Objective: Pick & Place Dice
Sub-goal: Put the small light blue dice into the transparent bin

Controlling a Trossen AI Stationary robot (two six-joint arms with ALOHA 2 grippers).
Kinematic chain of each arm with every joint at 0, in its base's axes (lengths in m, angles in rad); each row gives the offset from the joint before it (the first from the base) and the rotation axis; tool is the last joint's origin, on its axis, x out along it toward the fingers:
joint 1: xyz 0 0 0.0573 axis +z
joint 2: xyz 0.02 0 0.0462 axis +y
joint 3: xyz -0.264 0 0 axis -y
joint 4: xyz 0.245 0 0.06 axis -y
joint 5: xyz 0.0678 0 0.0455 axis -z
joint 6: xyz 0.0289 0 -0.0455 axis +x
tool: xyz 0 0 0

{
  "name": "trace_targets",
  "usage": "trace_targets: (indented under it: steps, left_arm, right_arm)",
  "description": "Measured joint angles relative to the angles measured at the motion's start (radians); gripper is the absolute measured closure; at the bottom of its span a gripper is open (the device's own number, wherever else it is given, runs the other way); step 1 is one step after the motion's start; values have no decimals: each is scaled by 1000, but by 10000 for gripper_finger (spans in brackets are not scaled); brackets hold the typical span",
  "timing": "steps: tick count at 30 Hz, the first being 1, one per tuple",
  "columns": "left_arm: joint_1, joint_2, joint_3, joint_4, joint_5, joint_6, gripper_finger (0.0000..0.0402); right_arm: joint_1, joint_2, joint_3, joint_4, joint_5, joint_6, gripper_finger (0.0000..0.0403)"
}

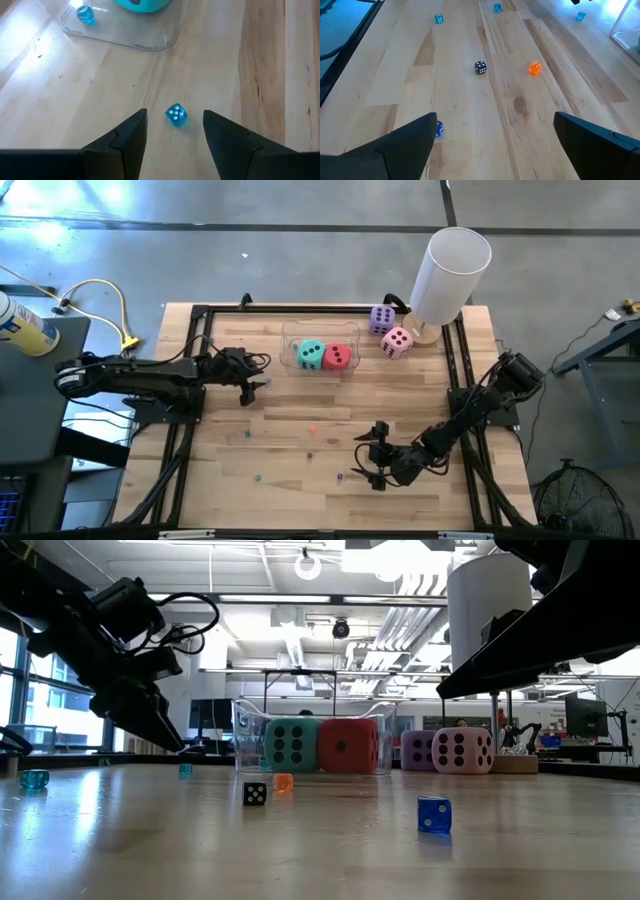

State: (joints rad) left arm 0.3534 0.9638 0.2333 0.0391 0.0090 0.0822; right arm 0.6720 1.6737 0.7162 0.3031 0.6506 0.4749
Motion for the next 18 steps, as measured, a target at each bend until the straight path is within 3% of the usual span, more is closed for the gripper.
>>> trace_targets:
  steps: [18]
  left_arm:
    - [38,0,-57,120,76,0,216]
  right_arm:
    - [2,0,0,0,0,3,11]
